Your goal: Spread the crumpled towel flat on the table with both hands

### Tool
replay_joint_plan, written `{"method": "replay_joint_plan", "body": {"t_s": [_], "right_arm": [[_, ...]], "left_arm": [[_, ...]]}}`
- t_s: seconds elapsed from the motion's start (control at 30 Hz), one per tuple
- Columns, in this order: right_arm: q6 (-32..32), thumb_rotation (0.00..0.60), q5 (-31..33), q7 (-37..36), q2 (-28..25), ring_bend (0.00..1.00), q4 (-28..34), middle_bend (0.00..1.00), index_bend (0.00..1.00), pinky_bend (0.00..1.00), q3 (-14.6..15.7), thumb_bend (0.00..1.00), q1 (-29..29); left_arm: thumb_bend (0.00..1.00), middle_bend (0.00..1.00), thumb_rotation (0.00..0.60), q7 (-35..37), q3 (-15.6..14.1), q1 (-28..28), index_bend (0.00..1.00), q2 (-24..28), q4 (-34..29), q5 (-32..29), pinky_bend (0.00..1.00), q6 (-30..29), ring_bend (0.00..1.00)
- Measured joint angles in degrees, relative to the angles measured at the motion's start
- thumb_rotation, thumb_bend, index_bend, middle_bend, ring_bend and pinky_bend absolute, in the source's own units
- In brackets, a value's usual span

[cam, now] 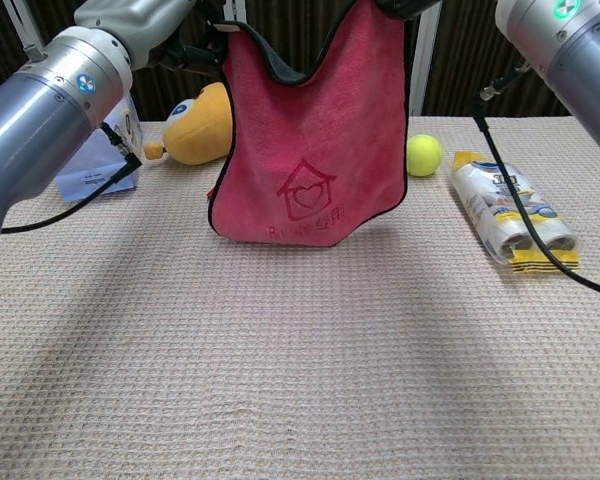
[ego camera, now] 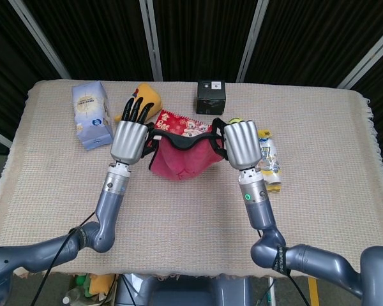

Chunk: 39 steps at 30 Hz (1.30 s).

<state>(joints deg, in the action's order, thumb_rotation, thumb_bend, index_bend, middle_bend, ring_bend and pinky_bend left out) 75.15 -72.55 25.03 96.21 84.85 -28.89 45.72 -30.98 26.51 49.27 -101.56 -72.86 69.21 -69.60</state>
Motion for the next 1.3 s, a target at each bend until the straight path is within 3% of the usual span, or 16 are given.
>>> {"method": "replay_joint_plan", "body": {"t_s": [0.47,0.83,1.3], "right_arm": [[-0.28,0.6,1.5,-3.57,-0.19,1.0,-4.81,1.0,0.76,1.0,-1.16,0.65,2.36],[-0.46,0.6,1.74,-6.85,0.53,1.0,-9.64,1.0,0.76,1.0,-0.78,0.65,3.92],[0.96,0.6,0.4,-11.68,1.23,1.0,-13.54,1.0,0.76,1.0,-1.86,0.65,6.66]], "left_arm": [[0.63,0.14,0.6,2.54,3.04,3.59,0.7,0.31,1.95,-2.76,0.0,-0.35,0.0],[0.63,0.14,0.6,4.13,2.35,5.34,0.71,-0.81,5.62,-3.68,0.0,-0.56,0.0],[0.63,0.14,0.6,5.53,3.9,8.05,0.71,-0.24,7.29,-4.46,0.0,-1.11,0.0]]}}
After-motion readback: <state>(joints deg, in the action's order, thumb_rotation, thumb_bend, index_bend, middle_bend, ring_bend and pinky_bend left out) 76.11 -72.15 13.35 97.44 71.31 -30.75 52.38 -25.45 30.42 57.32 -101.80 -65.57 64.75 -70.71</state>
